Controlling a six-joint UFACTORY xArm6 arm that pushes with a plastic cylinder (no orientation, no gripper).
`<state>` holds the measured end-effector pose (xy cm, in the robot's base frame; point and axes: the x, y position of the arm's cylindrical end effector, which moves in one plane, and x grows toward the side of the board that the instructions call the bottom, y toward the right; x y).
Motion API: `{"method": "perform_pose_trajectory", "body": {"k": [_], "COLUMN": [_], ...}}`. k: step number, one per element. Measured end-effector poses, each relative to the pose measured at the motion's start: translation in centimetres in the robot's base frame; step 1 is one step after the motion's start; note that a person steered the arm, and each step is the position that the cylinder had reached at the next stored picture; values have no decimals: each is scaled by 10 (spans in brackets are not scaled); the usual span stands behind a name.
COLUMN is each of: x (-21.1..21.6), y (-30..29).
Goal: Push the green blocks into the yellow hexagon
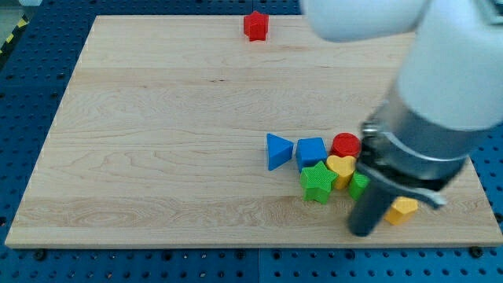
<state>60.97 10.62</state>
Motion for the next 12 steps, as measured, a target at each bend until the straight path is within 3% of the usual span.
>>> {"method": "perform_pose_trajectory", "body": {"k": [1, 2, 3, 5, 12], "x": [0, -31, -53, -66, -47], "y": [-91, -135, -128, -58, 12]}}
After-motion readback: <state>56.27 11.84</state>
